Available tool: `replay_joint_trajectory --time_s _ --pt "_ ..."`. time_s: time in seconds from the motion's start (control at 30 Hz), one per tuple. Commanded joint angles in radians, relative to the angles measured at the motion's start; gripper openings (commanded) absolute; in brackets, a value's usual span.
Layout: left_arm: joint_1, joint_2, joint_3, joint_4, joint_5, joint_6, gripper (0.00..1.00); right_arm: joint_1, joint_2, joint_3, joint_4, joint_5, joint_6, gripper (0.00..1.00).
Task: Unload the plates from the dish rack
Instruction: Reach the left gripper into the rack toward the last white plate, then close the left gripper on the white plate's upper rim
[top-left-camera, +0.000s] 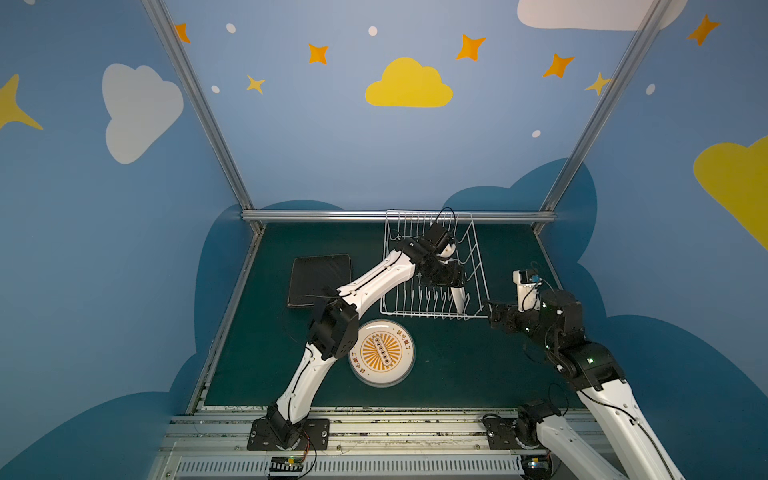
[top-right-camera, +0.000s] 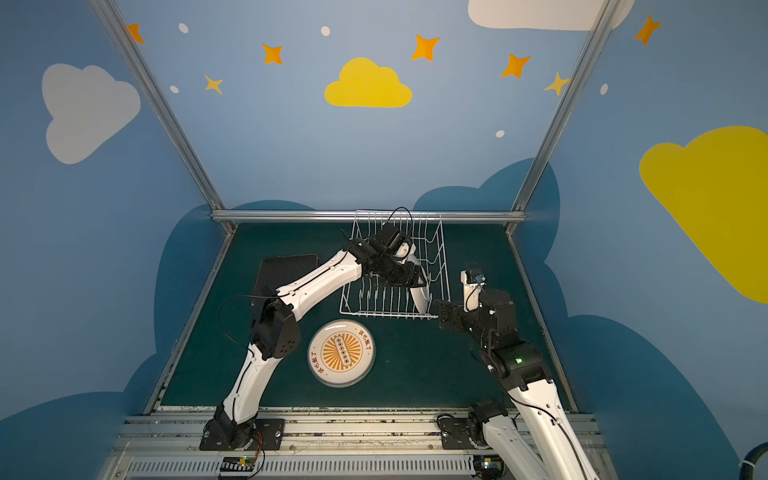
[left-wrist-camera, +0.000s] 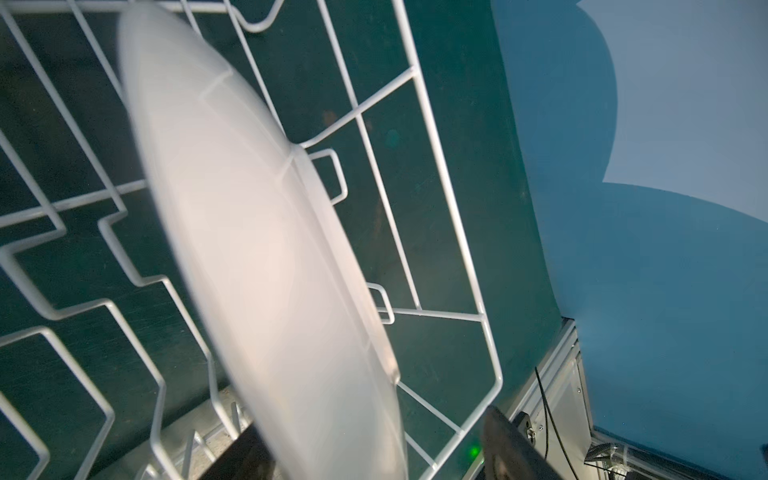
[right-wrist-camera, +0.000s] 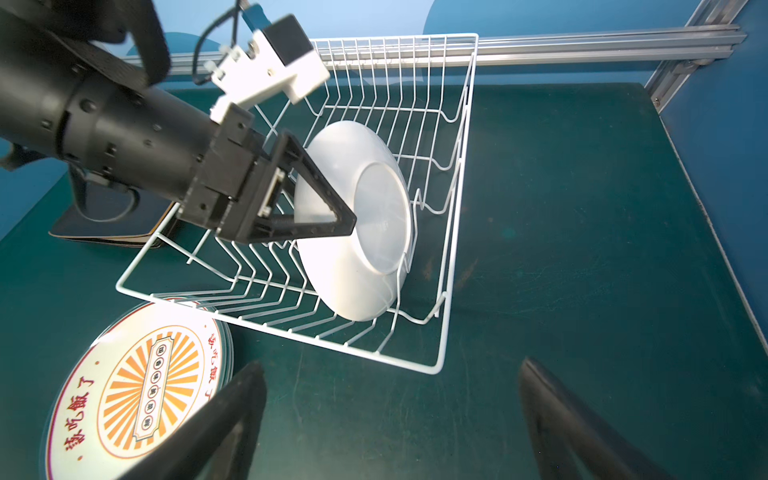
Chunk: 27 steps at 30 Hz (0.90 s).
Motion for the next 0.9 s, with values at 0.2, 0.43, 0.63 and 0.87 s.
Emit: replay_joint_trajectory --time_s 0.2,0.43,0.63,0.87 --pt "-0.011 0.025 0.033 -0.015 -0.065 -0.001 0.59 -0.01 -0.004 -0.01 0.009 -0.007 -0.012 0.94" --pt "-0.014 0.033 0.023 0.007 -0.066 -0.016 0.49 -0.016 0.006 -0.006 0.022 -0.01 -0.01 0.94" --pt "-0.015 0.036 0.009 0.04 -0.065 -0.034 0.39 -0.018 -0.003 -0.012 0.025 -0.009 -0.007 0.94" --pt "-0.015 0.033 0.0 0.05 -0.059 -0.051 0.3 -0.022 -0.008 -0.017 0.023 -0.007 -0.003 0.94"
